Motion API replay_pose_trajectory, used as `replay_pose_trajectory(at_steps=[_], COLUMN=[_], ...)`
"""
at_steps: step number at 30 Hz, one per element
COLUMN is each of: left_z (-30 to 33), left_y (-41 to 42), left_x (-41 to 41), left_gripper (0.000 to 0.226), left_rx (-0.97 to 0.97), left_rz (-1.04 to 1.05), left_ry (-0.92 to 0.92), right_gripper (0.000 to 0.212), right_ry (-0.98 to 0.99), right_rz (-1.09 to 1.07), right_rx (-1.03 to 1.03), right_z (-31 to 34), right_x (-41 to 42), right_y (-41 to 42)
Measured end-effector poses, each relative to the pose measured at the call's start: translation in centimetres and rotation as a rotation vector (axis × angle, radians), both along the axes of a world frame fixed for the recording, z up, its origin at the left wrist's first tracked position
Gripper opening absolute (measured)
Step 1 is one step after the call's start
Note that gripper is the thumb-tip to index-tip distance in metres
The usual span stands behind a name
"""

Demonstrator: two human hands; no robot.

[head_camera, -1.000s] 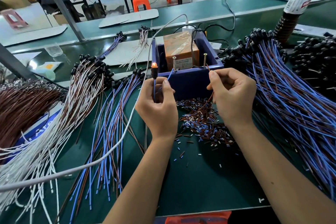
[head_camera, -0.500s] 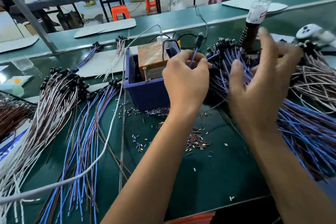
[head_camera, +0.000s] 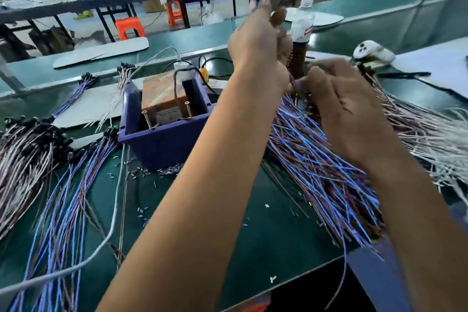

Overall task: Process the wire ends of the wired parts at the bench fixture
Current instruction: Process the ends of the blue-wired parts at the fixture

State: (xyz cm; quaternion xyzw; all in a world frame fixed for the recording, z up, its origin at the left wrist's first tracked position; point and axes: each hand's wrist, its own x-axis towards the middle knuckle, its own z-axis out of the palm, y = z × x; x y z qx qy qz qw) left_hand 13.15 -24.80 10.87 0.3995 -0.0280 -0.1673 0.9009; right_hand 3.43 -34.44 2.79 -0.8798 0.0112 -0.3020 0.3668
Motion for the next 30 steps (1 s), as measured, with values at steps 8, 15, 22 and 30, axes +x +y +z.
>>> replay_pose_trajectory(at_steps=[8, 15, 22, 30], left_z=[0.7, -3.6, -9.0, -10.3], left_y=[-0.4, -1.6, -1.8, 0.0], left_x=[2.0, 4.9, 6.9, 5.2], left_gripper=[0.036, 0.034, 0.048, 0.069], left_rx=[-0.372, 0.533, 1.735, 1.454], left_rz=[0.052, 0.200, 0.363, 0.466], left_ry=[0.057, -0.145, -0.812, -0.886], right_gripper=[0.036, 0.021, 0.010, 0.013], right_ry=[0.075, 0.242, 0.313, 0.236], right_rz=[0.271, -0.171, -0.326, -0.370], right_rx=[0.202, -0.147, -0.182, -0.167], right_z=[3.5, 0.4, -5.1, -4.8], right_x=[-3.1, -1.3, -0.8, -0.8], right_y=[-2.2, -4.2, -4.9, -3.5])
